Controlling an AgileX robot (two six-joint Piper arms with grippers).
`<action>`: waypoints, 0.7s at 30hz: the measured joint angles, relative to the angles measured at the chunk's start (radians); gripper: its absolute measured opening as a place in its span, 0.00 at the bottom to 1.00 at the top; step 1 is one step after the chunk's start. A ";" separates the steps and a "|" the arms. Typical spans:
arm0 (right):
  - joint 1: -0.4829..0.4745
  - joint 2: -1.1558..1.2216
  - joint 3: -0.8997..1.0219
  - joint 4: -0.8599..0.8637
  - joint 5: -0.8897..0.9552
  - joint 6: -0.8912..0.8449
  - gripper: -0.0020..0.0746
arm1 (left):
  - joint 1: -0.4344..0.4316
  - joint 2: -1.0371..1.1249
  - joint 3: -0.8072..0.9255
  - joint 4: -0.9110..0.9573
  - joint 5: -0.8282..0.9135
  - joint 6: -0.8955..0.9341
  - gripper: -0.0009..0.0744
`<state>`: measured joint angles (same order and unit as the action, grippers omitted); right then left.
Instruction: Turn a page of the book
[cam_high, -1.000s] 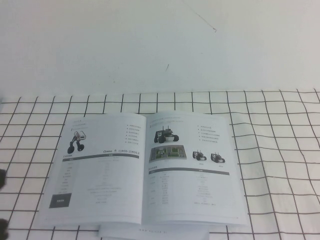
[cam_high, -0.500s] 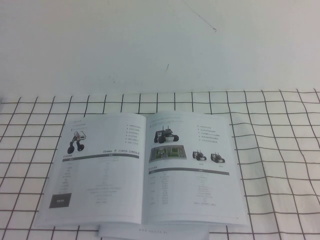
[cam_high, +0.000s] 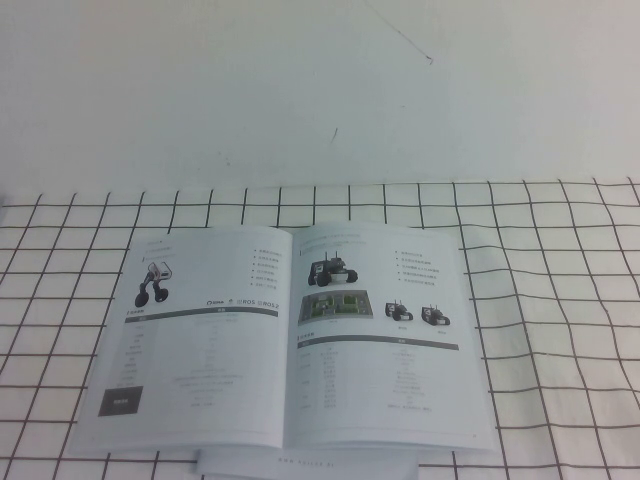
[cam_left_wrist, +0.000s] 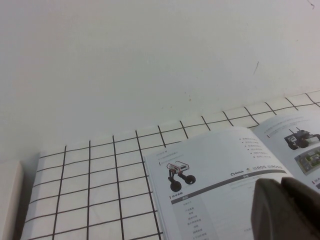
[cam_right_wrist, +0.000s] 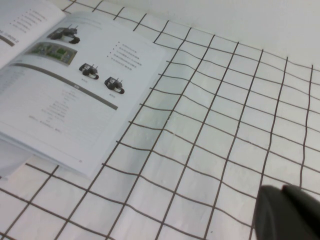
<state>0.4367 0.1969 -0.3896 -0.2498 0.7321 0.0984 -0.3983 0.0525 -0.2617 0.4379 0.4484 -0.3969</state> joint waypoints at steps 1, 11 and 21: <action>0.000 0.000 0.000 0.000 0.000 0.000 0.03 | 0.000 0.000 0.000 0.000 0.000 0.000 0.01; 0.000 0.000 0.000 0.000 0.000 0.000 0.03 | 0.000 0.000 0.001 0.000 -0.002 0.000 0.01; 0.000 0.000 0.000 0.001 0.001 0.000 0.03 | 0.142 -0.004 0.052 -0.259 -0.026 0.171 0.01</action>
<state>0.4367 0.1969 -0.3896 -0.2491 0.7327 0.0984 -0.2559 0.0484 -0.2093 0.1787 0.4222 -0.2262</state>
